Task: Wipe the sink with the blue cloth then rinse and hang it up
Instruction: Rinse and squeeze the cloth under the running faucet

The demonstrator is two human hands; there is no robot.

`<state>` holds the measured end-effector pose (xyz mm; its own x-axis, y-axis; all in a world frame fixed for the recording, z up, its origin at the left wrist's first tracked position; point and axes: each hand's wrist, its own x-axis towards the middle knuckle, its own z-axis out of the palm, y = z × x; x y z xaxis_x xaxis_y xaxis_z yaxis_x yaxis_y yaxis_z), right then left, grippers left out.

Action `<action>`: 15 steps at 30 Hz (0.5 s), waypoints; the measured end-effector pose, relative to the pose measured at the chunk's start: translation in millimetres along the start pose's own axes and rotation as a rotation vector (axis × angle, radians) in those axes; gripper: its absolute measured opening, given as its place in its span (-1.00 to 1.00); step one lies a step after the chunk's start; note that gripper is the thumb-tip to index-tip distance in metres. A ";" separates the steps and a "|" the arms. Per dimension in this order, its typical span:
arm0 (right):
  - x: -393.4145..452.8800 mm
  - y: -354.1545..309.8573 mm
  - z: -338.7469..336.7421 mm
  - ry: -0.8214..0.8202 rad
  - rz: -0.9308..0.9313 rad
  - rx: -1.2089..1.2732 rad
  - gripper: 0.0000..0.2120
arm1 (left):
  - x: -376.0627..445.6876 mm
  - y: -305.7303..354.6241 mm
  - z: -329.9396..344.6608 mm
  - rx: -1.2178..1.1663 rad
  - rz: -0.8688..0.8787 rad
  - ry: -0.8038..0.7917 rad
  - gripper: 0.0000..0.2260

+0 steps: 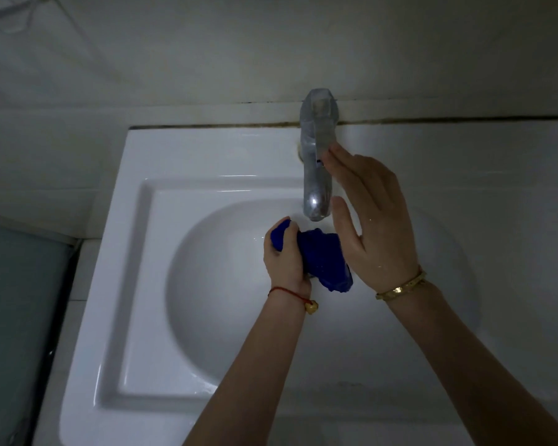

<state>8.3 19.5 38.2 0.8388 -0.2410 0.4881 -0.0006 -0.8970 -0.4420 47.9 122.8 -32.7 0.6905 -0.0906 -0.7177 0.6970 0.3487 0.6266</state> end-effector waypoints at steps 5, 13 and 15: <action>-40.0 4.6 16.1 0.284 0.376 0.208 -0.62 | 0.4 3.1 -5.1 -0.029 -0.005 -0.009 -0.81; -76.5 1.9 48.4 -0.202 1.301 0.628 -0.51 | -6.4 1.0 -6.8 -0.084 -0.050 -0.045 -0.82; -69.1 -0.3 52.0 -0.253 1.566 0.987 -0.52 | -8.2 -0.5 -7.0 -0.036 -0.022 -0.052 -0.86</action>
<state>-21.3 55.7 -34.6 0.4384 -0.3924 -0.8086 -0.5548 0.5897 -0.5869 40.5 129.9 -29.3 0.6849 -0.1463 -0.7138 0.7053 0.3793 0.5989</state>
